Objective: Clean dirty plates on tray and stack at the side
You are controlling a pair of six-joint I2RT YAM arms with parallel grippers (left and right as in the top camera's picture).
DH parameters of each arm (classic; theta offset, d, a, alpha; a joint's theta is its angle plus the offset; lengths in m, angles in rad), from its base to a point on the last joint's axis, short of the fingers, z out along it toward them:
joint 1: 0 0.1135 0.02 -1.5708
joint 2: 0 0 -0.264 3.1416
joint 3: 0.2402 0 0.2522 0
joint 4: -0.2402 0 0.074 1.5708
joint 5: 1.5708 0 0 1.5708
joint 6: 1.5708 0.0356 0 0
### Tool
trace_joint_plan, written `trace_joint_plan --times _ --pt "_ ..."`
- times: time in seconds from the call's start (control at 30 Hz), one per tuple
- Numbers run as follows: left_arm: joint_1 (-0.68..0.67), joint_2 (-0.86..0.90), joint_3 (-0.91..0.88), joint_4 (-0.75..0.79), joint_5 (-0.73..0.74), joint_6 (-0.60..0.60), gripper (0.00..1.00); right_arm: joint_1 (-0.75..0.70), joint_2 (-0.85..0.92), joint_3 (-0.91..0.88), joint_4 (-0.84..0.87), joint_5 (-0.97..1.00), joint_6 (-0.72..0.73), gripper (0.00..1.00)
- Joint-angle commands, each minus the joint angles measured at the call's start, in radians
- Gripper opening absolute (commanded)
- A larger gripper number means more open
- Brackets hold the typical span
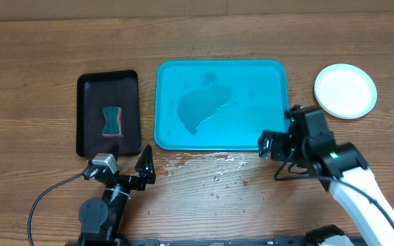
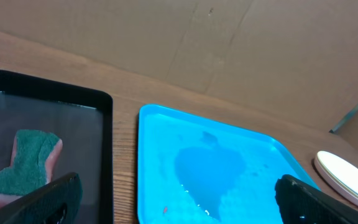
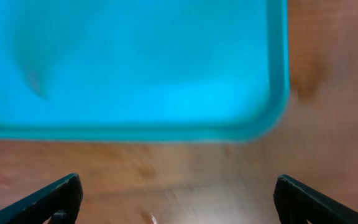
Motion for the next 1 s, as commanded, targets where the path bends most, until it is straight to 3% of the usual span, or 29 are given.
trace_joint_plan --times 0.0,0.27,0.5,0.97 --pt "0.010 -0.013 -0.011 0.006 -0.013 0.031 1.00 0.003 -0.135 -0.006 0.079 0.016 -0.071 1.00" --pt "0.010 -0.013 -0.011 0.006 -0.013 0.031 1.00 0.003 -0.393 -0.166 0.333 0.017 -0.209 1.00" --pt "0.010 -0.013 -0.011 0.006 -0.013 0.031 1.00 0.003 -0.642 -0.413 0.472 0.024 -0.208 1.00" --pt "0.010 -0.013 -0.011 0.006 -0.013 0.031 1.00 0.003 -0.967 -0.648 0.575 0.024 -0.209 1.00"
